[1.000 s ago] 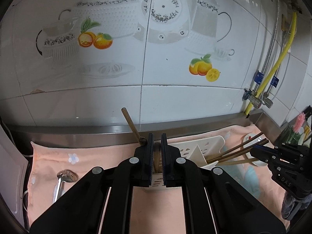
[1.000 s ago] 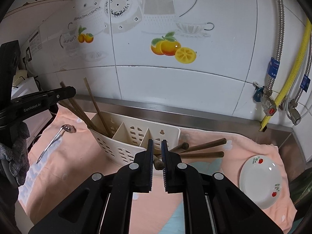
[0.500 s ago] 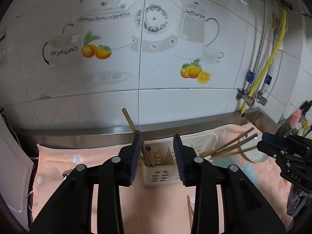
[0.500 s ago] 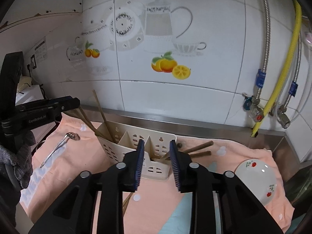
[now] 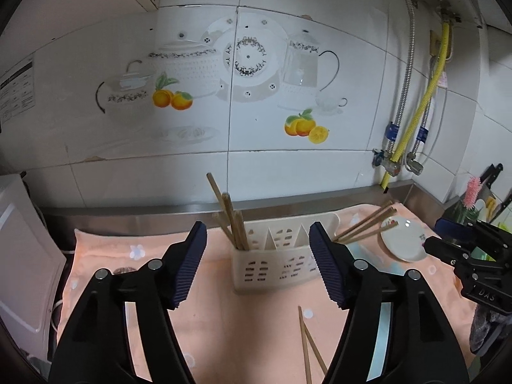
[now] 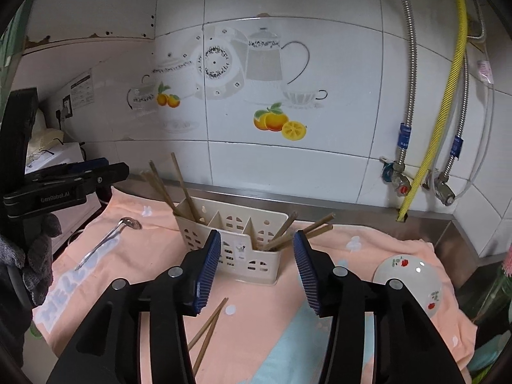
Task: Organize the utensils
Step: 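Move both open tools back down to the last chopsticks on the towel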
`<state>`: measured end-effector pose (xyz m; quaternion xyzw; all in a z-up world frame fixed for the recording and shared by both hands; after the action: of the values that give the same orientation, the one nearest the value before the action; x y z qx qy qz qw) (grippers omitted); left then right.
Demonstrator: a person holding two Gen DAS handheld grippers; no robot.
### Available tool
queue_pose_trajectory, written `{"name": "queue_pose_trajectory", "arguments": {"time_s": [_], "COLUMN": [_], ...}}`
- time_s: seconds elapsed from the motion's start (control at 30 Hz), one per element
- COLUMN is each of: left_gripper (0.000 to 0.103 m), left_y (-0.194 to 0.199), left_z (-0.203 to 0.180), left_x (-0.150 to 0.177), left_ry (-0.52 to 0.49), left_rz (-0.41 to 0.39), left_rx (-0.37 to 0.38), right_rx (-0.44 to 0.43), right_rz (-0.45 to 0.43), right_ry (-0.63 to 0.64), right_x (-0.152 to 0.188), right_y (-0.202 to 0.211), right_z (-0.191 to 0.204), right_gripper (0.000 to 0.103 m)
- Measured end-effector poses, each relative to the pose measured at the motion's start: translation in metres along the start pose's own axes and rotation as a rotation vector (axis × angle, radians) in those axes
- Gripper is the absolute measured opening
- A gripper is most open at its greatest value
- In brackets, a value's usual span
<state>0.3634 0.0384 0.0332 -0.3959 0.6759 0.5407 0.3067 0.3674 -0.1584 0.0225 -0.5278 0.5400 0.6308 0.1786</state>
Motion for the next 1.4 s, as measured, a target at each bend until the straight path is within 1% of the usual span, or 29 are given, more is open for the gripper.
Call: {"name": "queue_pose_trajectory", "arguments": {"time_s": [0.07,0.13,0.2,0.27,0.37,0.4,0.47,0.53,0.63,0.8,0.97,1.07,1.13,1.2,1.23,1.33,1.4], "left_gripper": [0.072,0.073,0.076,0.077,0.079,0.080,0.086,0.086,0.088,0.090,0.090,0.090,0.090,0.090,0.090,0.090,0.090], "left_y": [0.006,0.012,0.020,0.024,0.032,0.034,0.038,0.040,0.042,0.048,0.053,0.055,0.057,0.058,0.059,0.060,0.059], "left_z": [0.003,0.006,0.013,0.017,0.024,0.027,0.031,0.034,0.040,0.048,0.060,0.068,0.074,0.077,0.080,0.087,0.091], "left_x": [0.007,0.014,0.023,0.032,0.048,0.053,0.065,0.077,0.097,0.123,0.139,0.147,0.151,0.155,0.157,0.164,0.168], "left_ry": [0.009,0.013,0.017,0.032,0.036,0.036,0.044,0.047,0.041,0.036,0.042,0.046,0.052,0.061,0.068,0.085,0.096], "left_rz": [0.000,0.000,-0.005,0.003,0.002,0.001,0.008,0.020,0.035,0.046,0.045,0.049,0.049,0.054,0.058,0.065,0.074], "left_rx": [0.001,0.004,-0.011,0.000,-0.011,-0.019,-0.019,-0.019,-0.037,-0.062,-0.097,-0.120,-0.131,-0.132,-0.138,-0.140,-0.147], "right_rx": [-0.007,-0.009,-0.012,-0.004,-0.015,-0.012,-0.012,-0.020,-0.036,-0.055,-0.059,-0.046,-0.055,-0.055,-0.064,-0.071,-0.075], "right_rz": [-0.003,-0.004,-0.002,-0.002,0.013,0.017,0.028,0.042,0.076,0.129,0.158,0.167,0.181,0.197,0.208,0.228,0.238], "right_ry": [-0.002,-0.001,0.003,0.012,0.015,0.018,0.022,0.019,0.006,-0.012,-0.022,-0.029,-0.054,-0.071,-0.076,-0.077,-0.083], "right_x": [0.007,0.013,0.022,0.032,0.051,0.058,0.075,0.088,0.117,0.155,0.177,0.190,0.199,0.208,0.212,0.219,0.223], "right_y": [0.006,0.010,0.015,0.019,0.021,0.022,0.022,0.021,0.016,0.006,-0.001,-0.003,-0.007,-0.011,-0.015,-0.022,-0.027], "right_z": [0.005,0.009,0.016,0.022,0.034,0.038,0.047,0.056,0.070,0.088,0.103,0.110,0.114,0.118,0.121,0.129,0.133], "right_gripper": [0.046,0.046,0.048,0.049,0.050,0.052,0.053,0.053,0.054,0.054,0.054,0.054,0.051,0.045,0.044,0.040,0.034]}}
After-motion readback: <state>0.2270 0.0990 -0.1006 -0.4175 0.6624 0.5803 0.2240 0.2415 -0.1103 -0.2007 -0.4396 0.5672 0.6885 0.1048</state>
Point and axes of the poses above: each gripper's, at about its wrist camera, not at the fingertips, and y roughly against the way its jaws point, z to its left, x to its underside, the point moved 9 cm from there along -y, roughly the way its jaws point, and after that the axes turned 9 degrees about y, right-handed, at the moved point
